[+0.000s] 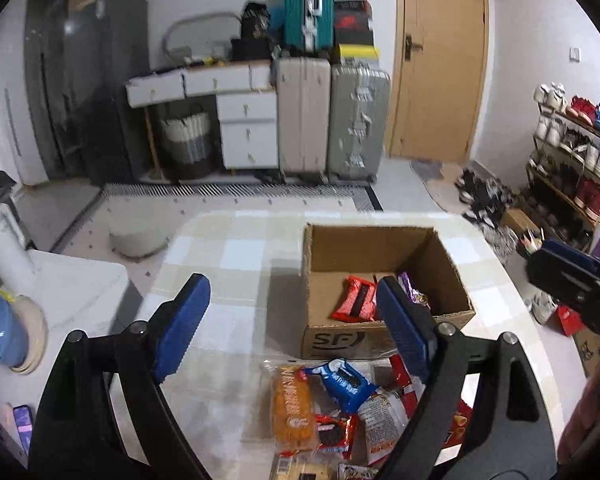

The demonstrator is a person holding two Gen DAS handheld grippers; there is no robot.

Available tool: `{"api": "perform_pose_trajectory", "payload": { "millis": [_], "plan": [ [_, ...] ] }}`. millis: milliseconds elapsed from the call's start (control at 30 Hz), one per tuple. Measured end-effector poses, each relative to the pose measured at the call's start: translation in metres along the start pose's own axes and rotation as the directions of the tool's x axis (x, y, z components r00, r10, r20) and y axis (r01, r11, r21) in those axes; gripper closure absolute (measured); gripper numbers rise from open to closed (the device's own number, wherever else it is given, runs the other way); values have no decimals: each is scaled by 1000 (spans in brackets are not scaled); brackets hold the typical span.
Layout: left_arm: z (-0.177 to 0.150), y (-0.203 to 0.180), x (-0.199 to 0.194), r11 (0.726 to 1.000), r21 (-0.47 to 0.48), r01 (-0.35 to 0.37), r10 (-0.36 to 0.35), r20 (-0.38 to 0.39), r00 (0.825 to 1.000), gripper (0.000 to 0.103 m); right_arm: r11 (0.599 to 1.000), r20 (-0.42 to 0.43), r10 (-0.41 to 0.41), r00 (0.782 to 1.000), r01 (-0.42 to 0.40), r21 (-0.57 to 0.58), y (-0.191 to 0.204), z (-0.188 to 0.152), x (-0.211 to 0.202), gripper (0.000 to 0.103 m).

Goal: Organize snacks
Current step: 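Withdraw both tools from the box back over the snack pile, then grasp the purple candy bag with the left tool while the right tool grasps the red chip bag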

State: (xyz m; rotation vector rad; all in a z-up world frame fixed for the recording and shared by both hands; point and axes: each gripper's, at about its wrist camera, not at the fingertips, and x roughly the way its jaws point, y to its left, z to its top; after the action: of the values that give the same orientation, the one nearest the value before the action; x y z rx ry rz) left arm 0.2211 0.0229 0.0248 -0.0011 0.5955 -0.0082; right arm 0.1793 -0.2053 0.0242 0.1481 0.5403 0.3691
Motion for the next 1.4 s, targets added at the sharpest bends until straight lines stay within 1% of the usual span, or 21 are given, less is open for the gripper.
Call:
{"api": "perform_pose_trajectory", "payload": {
  "millis": [33, 67, 100, 167, 200, 233, 367, 433, 533, 667, 800, 867, 967, 1033, 1133, 1267, 1400],
  "plan": [
    [-2, 0, -12, 1000, 5, -8, 8, 19, 1000, 19, 1000, 24, 6, 1000, -6, -19, 5, -3, -12, 14],
    [-3, -1, -23, 1000, 13, -14, 13, 34, 999, 19, 999, 53, 3, 999, -1, -39, 12, -5, -27, 10],
    [-5, -1, -33, 1000, 19, -17, 16, 50, 999, 18, 999, 76, -4, 997, 8, -49, 17, -8, -39, 8],
    [-9, -3, -55, 999, 19, -26, 25, 80, 997, 13, 998, 110, 4, 994, 3, -61, 25, -14, -59, 7],
    [-12, -4, -65, 1000, 17, -26, 24, 97, 995, 4, 998, 111, 11, 994, -4, -61, 28, -17, -67, 7],
    [-15, -5, -77, 999, 15, -30, 28, 117, 993, 1, 998, 113, 14, 993, -7, -59, 31, -22, -75, 7],
    [-29, -9, -119, 999, 20, -31, 27, 180, 983, 1, 997, 130, 15, 991, -5, -77, 43, -38, -100, 7],
    [-36, -14, -136, 999, 34, -25, 18, 187, 982, 1, 996, 141, 10, 990, 2, -84, 47, -47, -112, 5],
    [-50, -13, -154, 1000, 31, -4, -2, 190, 982, 1, 997, 159, 20, 987, -9, -71, 51, -58, -126, 3],
    [-70, -9, -169, 1000, 27, 13, -18, 187, 982, 1, 999, 172, 28, 985, -20, -48, 54, -79, -137, 3],
    [-97, -1, -170, 999, 39, 18, -25, 167, 986, 1, 998, 188, 13, 982, -2, -62, 57, -105, -143, 3],
    [-109, 5, -167, 999, 40, 28, -33, 153, 988, 1, 997, 181, -5, 983, 18, -72, 58, -116, -140, 1],
    [-130, 11, -158, 998, 50, 25, -31, 119, 992, 1, 996, 152, -33, 988, 45, -75, 52, -130, -126, 1],
    [-143, 18, -148, 998, 49, 30, -34, 88, 996, 1, 998, 108, -32, 994, 38, -52, 45, -140, -115, 1],
    [-164, 31, -132, 998, 29, 50, -50, 31, 998, 1, 999, 68, -32, 997, 34, -24, 37, -153, -104, 1],
    [-179, 38, -109, 996, 11, 88, -87, -29, 996, 1, 999, 42, -31, 999, 31, -9, 32, -162, -90, 1],
    [-190, 33, -88, 992, 29, 125, -122, -80, 989, 1, 1000, 14, -24, 1000, 24, 1, 28, -170, -79, 1]
  ]
}}
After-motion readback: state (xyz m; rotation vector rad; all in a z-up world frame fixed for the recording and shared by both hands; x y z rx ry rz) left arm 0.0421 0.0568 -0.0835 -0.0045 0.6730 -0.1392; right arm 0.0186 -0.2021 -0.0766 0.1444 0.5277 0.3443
